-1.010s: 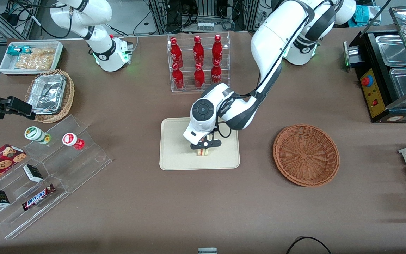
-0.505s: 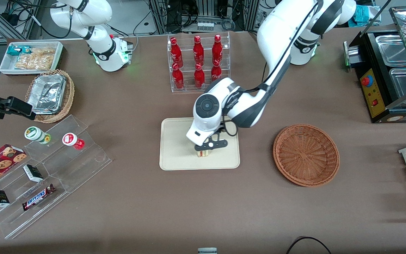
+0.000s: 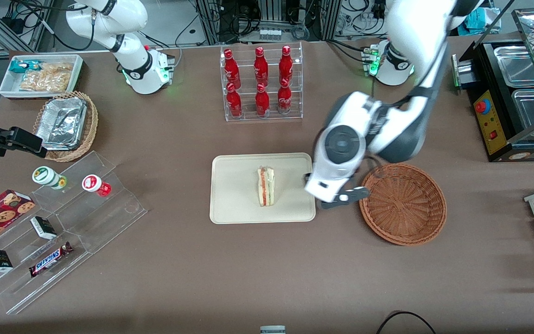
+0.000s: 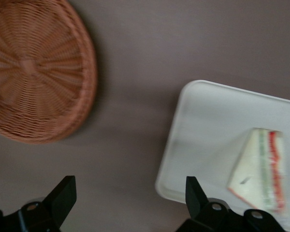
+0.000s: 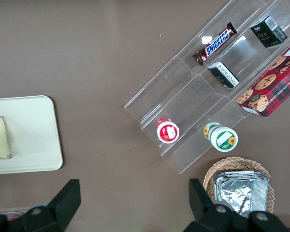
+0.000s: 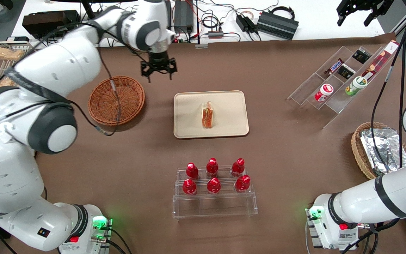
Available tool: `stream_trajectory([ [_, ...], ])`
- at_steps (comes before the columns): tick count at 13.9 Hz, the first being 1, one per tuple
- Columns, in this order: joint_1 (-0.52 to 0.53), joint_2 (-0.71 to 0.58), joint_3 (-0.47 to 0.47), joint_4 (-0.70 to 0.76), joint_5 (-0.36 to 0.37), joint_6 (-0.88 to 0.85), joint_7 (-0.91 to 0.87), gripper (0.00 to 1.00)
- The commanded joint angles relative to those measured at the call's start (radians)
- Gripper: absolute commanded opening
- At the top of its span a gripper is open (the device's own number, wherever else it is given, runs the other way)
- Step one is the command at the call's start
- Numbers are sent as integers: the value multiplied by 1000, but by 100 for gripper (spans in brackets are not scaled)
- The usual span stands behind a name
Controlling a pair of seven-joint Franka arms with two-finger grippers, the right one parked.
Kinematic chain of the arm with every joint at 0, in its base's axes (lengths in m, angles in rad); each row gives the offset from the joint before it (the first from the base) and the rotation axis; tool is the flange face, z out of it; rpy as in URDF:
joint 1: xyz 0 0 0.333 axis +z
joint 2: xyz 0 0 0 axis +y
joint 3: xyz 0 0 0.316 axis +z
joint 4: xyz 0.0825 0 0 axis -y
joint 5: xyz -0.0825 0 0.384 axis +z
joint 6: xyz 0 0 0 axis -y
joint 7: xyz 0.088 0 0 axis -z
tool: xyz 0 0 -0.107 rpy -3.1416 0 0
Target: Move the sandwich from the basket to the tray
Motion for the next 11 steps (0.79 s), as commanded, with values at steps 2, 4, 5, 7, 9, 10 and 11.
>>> stream_trajectory([
  [2, 165, -210, -8, -207, -1, -15, 219, 100],
  [4, 236, -270, -8, -217, -13, -96, 356, 100],
  [5, 257, -294, -6, -214, -27, -139, 390, 100],
  [7, 328, -331, -6, -211, -47, -162, 434, 100],
  [9, 357, -369, -5, -211, -46, -170, 505, 100],
  [10, 376, -386, -5, -209, -44, -185, 529, 100],
  [11, 389, -418, -5, -212, -41, -193, 546, 100],
])
